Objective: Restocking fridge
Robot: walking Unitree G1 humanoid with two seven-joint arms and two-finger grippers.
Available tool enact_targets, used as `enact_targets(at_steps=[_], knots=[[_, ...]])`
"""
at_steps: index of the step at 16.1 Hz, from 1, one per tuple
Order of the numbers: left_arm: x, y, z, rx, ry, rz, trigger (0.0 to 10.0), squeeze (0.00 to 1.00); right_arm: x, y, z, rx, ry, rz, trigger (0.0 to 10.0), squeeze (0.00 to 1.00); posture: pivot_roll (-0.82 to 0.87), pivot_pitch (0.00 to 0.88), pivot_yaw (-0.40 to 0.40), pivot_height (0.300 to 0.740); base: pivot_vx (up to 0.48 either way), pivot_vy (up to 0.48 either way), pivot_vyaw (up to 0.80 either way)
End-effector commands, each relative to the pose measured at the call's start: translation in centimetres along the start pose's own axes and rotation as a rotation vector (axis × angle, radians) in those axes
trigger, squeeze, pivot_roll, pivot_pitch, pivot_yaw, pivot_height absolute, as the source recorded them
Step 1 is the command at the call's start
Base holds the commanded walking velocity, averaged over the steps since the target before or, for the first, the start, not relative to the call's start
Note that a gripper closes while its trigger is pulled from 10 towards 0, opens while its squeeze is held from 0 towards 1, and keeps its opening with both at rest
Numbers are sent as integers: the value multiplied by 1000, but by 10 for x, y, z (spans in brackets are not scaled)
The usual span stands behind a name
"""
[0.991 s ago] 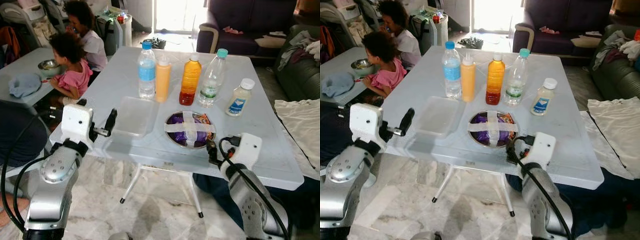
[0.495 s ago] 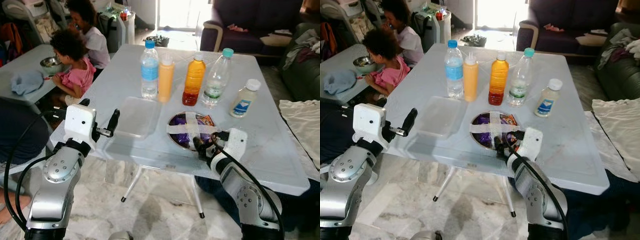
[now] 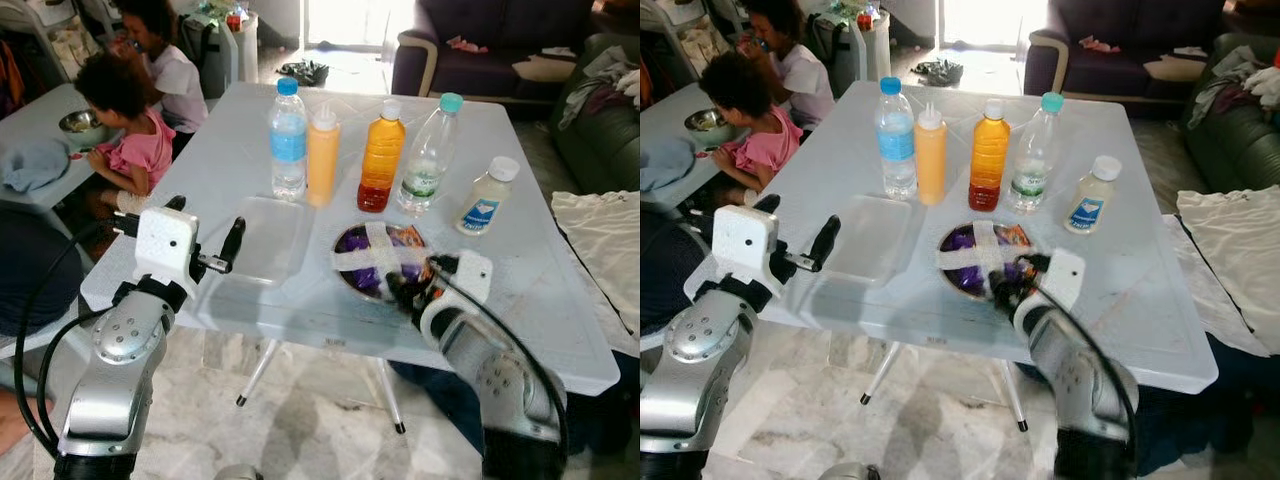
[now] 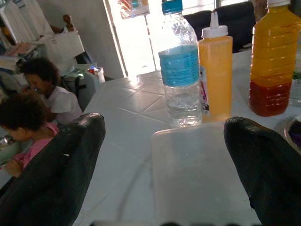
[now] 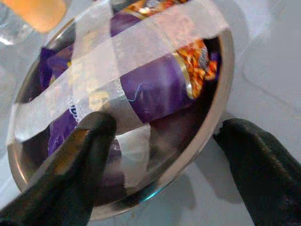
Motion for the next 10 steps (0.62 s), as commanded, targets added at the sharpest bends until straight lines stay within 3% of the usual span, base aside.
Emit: enact_targets(at_steps=[1,2,6,8,9,10], knots=[[1,2,0,-4,2,1,10000,0,3,-13,18,27,-95,-77,1059,0,60,30,-9,740,0,0,0],[1,2,0,-5,1,1,10000,0,4,-11,26,28,-121,-88,39,0,60,30,-12,740,0,0,0],[1,2,-1,0,3,2,10000,0,2,-11,39,-37,-157,-114,0,0,60,29,-12,740,0,0,0],[1,2,-2,3,2,0,10000,0,2,-12,36,0,-148,-130,235,0,60,27,-11,740,0,0,0],[2,2,-1,5,0,2,10000,0,2,-12,31,17,-134,-131,7569,0,61,27,-10,740,0,0,0],[3,3,-1,7,-2,5,10000,0,2,-10,26,21,-123,-127,10000,0,61,26,-10,740,0,0,0]])
Point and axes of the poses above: a point about 5 cm out from each wrist's last joint towards the gripper, its own x axis pointing out of the wrist towards the gripper, its own y axis along the axis of the wrist's last joint, z = x × y, the point moved 1 cm from there along x, pointing out of the wrist towards the gripper, and after that the axes turned 12 degrees about -x, right-handed, at the moved point
